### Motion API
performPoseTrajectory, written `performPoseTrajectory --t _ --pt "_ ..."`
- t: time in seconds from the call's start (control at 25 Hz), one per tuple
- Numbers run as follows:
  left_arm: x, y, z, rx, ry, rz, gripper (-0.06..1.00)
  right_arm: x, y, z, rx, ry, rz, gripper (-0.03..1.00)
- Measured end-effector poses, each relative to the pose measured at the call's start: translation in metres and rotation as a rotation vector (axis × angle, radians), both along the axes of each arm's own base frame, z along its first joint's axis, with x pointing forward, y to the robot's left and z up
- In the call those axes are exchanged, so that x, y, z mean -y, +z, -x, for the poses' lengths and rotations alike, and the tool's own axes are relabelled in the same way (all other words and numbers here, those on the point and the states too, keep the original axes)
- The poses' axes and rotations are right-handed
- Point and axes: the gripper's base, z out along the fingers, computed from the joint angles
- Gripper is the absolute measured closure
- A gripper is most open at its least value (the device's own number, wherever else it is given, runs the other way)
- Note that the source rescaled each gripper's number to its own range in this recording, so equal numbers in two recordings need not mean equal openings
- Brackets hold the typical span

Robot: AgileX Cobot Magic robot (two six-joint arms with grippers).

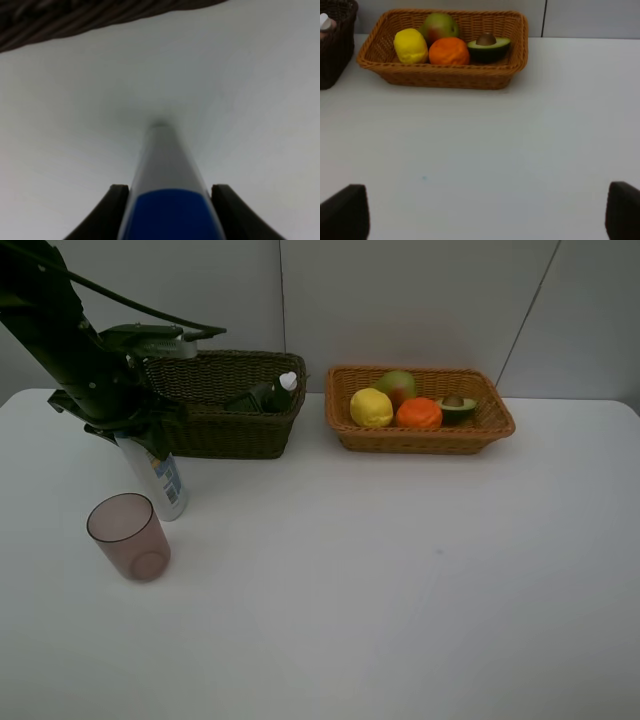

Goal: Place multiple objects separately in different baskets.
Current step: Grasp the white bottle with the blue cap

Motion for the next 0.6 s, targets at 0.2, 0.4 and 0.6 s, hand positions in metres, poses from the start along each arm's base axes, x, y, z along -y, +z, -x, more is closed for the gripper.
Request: performPoseTrajectory --t 0.2,0.4,0.6 --pt "0.0 0.001 0.0 -0.011 -0.004 -0.003 0.48 0.0 0.0 0.0 0.0 0.0 0.0 -0.03" --pt "0.0 0.008 -0.002 -0.059 -0.028 -0.019 0.48 0.0 0.0 0.0 0.0 0.0 0.0 -0.03" --pt "-0.002 0.023 -0.007 -0.075 -0.041 -0.058 0.48 0.0 0.0 0.0 0.0 0.0 0.0 -0.03"
